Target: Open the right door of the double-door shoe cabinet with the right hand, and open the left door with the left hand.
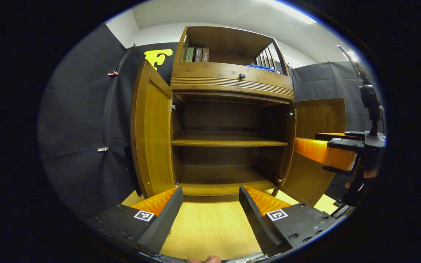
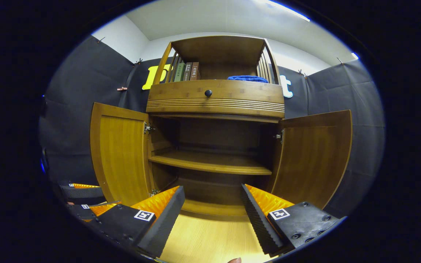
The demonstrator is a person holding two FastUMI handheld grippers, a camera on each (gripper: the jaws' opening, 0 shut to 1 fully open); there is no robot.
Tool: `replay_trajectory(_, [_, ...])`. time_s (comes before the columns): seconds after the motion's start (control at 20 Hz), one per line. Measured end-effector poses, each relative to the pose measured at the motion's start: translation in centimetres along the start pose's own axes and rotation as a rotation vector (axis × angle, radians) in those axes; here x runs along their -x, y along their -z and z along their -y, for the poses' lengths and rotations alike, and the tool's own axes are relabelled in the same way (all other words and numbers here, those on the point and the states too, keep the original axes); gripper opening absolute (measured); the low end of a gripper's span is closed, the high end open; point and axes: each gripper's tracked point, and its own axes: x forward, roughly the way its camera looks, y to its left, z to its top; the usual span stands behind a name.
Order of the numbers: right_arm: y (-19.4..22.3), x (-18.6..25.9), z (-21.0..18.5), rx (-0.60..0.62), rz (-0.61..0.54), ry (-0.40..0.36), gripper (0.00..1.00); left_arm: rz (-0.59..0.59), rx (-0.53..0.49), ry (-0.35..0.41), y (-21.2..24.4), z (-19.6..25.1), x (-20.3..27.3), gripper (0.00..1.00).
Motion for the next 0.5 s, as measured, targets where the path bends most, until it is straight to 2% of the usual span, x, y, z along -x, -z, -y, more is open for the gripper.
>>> replay_trajectory(0.3, [0.0,-0.2,0.6,-0.012,-0.003,-0.005,0.98,0.002,-0.012,-0.016,-0.2,0.1,-0.6,0.95])
replay_trajectory(0.5, [-0.4,-0.4,1.3,-0.003,-0.007,-0.011,0.96,0.004,0.008,-0.025,-0.6,0.7,-1.0,0.95])
